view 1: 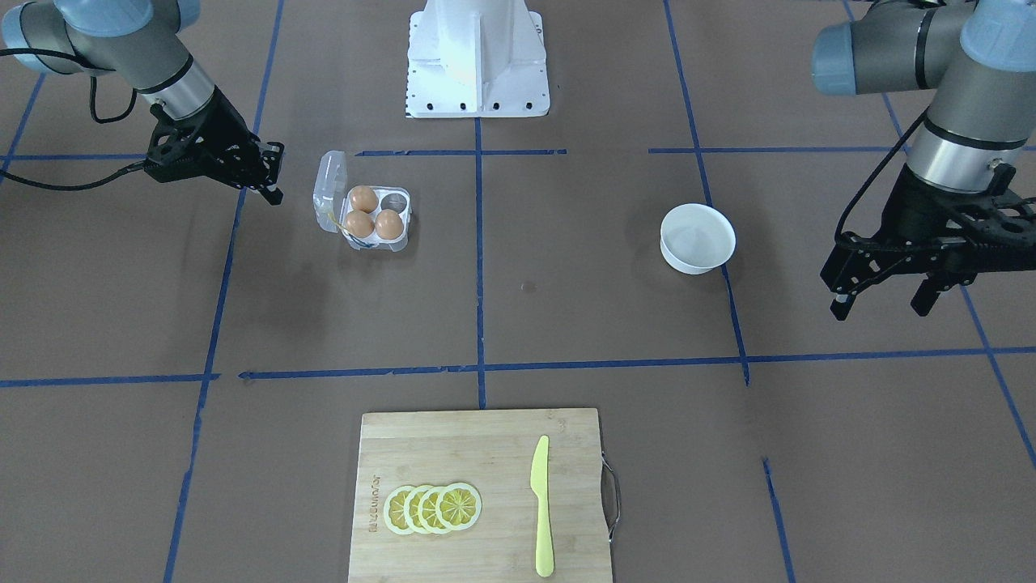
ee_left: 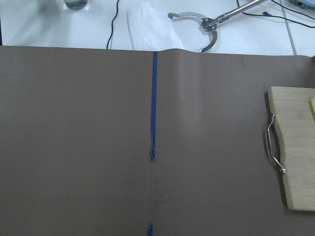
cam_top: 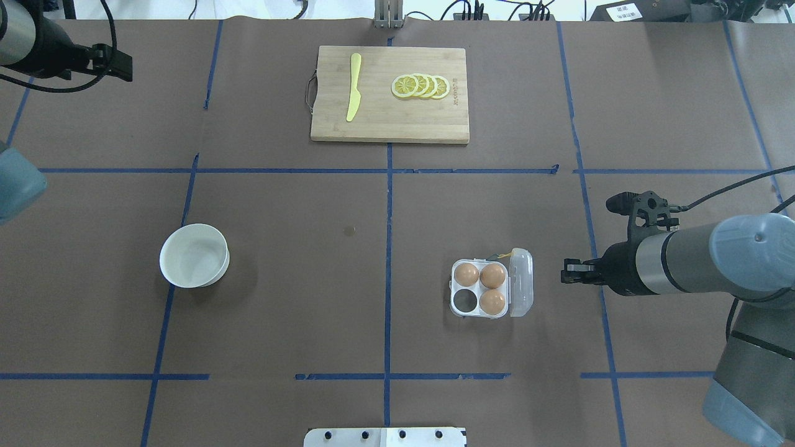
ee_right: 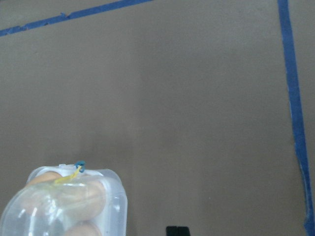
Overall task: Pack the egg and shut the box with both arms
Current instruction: 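Push the open carton lid over the eggs with the right gripper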
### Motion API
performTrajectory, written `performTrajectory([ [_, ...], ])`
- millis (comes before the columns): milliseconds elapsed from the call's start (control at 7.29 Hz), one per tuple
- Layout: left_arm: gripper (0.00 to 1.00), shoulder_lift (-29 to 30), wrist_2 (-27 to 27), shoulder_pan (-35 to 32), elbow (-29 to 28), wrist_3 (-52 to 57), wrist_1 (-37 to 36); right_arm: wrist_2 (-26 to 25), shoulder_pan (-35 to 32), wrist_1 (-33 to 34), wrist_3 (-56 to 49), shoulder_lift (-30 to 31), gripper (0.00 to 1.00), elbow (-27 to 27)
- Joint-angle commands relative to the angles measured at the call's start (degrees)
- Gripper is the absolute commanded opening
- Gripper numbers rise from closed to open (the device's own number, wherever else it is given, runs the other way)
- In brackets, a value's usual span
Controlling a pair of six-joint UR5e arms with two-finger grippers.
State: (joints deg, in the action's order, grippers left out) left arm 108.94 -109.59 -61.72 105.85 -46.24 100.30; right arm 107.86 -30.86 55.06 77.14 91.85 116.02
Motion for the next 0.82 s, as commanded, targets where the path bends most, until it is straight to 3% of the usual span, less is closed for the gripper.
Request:
performTrajectory([
  [0,1.0,-0.83,-0.1,-0.41,0.14,0.54,0.07,-0.2,1.32,0.31,0.03,-0.88,0.0,0.0],
  [686,1.0,-1.01,-0.19,-1.91,0.23,1.16,0.07,0.33,4.13,8.91,0.03,-13.85,0.0,-2.19],
])
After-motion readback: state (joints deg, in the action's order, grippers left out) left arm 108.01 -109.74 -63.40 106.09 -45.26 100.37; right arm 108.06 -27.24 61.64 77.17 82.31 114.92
